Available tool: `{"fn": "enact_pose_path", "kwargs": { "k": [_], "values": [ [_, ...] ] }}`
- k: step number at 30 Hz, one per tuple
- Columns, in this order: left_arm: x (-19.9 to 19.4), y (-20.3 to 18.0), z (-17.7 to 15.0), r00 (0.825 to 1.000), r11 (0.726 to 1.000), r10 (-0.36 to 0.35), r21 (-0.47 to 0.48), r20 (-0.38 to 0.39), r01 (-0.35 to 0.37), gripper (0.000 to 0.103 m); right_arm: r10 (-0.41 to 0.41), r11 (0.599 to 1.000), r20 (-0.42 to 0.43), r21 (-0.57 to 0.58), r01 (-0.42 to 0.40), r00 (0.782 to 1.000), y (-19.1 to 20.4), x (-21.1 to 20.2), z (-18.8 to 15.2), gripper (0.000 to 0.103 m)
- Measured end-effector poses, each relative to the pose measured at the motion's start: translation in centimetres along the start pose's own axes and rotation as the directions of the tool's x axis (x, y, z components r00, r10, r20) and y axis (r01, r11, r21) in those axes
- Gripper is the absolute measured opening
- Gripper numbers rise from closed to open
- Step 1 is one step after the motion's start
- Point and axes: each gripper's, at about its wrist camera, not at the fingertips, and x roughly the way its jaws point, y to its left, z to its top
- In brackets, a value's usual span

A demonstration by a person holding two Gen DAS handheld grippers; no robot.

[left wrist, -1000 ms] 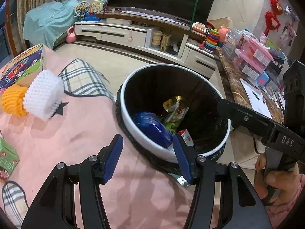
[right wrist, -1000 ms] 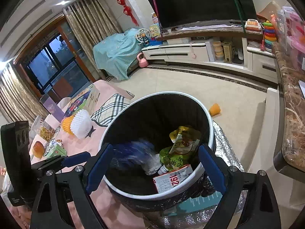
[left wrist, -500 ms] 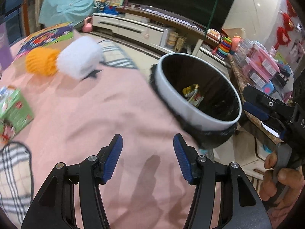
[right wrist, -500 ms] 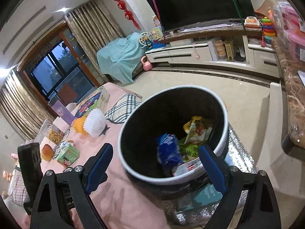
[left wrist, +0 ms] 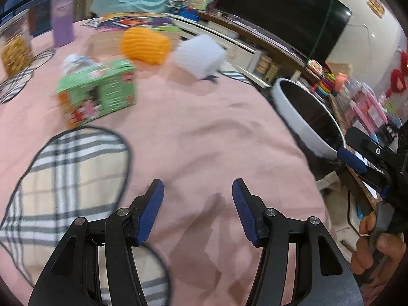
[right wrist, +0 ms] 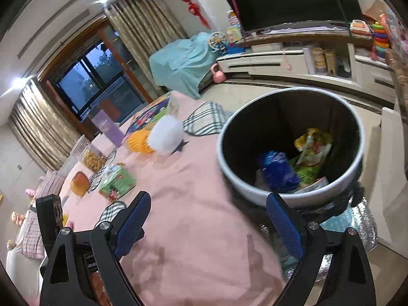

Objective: Collect trash
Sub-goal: 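Move both tools back over the table toward the juice box and white foam net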

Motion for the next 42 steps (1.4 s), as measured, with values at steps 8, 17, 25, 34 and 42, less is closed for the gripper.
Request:
{"fn": "enact_pose_path", "kwargs": {
  "k": [8,17,25,34,42],
  "values": [
    [-1.8,3.9,-0.6,0.999,0.998,0.041,-0.054,0.029,-0.039,0.057,0.039,0.998,-0.046,-0.041,-0.041,0.998,3.8,2.2,-1.7,0.093],
    [-2.8,7.9,-0.4,0.995,0.992,0.09,-0.094,0.046,-0.085,0.058,0.058,0.994,-0.091,-0.085,-0.065,0.994,6.7,4.8,-2.4,0.093],
    [-2.5,9.7,1.4,0.99,0.99,0.126,-0.071,0.064,-0.121,0.066,0.055,0.993,-0.113,-0.102,-0.067,0.992,8.1,7.2,-2.2,0.093],
    [-1.8,11.0,3.5,0.986,0.988,0.145,-0.06,0.076,-0.141,0.072,0.031,0.992,-0.109,-0.118,-0.044,0.994,8.5,10.2,-0.7,0.093],
    [-0.6,11.1,5.6,0.985,0.989,0.147,-0.035,0.087,-0.144,0.075,0.006,0.994,-0.107,-0.109,-0.017,0.994,8.0,12.9,0.8,0.093]
  ]
}}
